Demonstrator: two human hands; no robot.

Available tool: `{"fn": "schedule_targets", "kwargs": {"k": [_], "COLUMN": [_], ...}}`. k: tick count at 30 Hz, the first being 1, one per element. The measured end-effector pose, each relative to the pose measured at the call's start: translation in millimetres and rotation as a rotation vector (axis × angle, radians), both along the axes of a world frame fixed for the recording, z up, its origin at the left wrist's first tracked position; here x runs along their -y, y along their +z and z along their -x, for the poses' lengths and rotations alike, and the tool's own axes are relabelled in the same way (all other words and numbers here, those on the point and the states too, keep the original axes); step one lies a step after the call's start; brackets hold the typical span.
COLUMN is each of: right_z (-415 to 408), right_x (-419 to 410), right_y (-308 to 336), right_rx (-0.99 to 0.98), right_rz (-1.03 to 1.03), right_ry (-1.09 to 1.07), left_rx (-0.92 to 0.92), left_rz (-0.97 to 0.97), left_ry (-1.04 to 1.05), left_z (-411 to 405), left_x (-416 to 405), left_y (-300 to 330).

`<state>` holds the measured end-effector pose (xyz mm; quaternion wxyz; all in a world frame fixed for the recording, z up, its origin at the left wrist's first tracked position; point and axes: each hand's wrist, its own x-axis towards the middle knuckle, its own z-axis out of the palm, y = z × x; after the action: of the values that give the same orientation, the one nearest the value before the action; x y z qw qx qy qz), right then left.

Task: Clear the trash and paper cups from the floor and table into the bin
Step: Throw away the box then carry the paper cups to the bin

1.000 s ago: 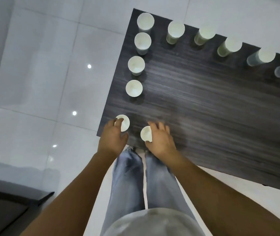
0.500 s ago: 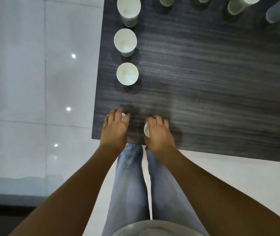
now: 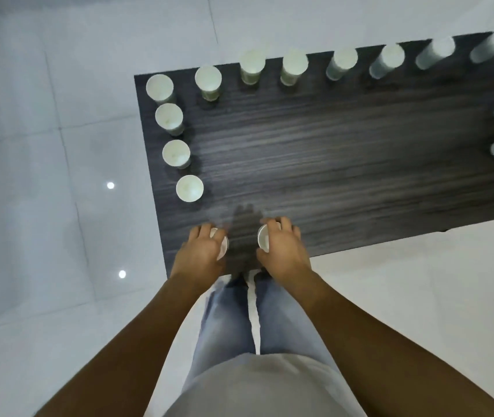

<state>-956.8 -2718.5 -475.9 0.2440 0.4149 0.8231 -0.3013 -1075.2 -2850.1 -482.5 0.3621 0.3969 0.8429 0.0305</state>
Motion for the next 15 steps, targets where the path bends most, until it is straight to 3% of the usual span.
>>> {"fn": "schedule_targets", "kwargs": {"k": [7,15], "right_z": [-84.8,-247.5], "right_x": [-28.0,-39.1], "right_y": [73.9,132.3], "right_rx": [-0.063,-0.136], "right_rz": [-0.121,-0.218], "right_ry": [-0.267,-0.655], "left_rx": [0.011,0.006], "left_rz": [-0.099,-0.095], "left_ry": [-0.227,-0.611], "left_z": [-41.7,-181.5], "left_x": [-73.0,-155.0], "left_y": [75.8,137.3]}}
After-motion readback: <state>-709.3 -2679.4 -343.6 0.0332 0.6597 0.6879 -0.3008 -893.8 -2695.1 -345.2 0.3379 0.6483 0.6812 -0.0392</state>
